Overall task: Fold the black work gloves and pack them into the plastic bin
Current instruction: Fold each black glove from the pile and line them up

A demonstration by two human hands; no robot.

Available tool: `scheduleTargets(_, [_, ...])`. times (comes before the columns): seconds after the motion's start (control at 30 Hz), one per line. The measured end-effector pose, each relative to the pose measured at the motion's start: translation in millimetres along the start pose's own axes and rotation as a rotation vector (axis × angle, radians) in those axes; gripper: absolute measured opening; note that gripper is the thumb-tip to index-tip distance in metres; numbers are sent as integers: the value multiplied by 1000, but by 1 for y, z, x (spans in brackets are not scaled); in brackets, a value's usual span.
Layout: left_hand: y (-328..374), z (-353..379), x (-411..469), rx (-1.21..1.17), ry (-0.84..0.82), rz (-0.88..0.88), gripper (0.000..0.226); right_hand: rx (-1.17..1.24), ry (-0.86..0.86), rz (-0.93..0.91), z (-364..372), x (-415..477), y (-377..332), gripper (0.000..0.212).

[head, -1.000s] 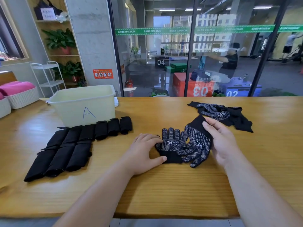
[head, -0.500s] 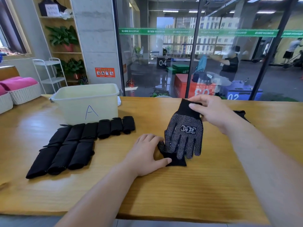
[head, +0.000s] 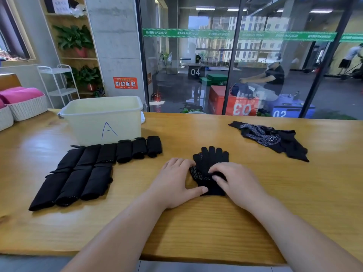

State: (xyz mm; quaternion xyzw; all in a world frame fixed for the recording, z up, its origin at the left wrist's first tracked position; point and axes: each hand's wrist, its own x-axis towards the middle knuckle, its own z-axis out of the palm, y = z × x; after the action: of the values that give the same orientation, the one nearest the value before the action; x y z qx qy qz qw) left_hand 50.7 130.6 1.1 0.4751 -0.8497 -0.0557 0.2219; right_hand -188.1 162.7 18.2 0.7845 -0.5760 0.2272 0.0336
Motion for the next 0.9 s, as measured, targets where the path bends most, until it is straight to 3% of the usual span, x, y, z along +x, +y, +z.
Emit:
scheduleTargets(0.17, [0, -2, -1, -65, 3, -2, 87, -94, 170, -59, 3, 2, -1, 15])
scheduleTargets(0.33, [1, -5, -2, -88, -4, -15, 96, 169, 371, 102, -6, 11, -2, 15])
scheduleTargets(0.53, [2, -6, -2, -91, -20, -55, 110, -30, 146, -82, 12, -21, -8, 14])
scheduleTargets(0.9, [6, -9, -4, -85, -54, -71, 113, -135, 267, -147, 11, -30, -17, 14])
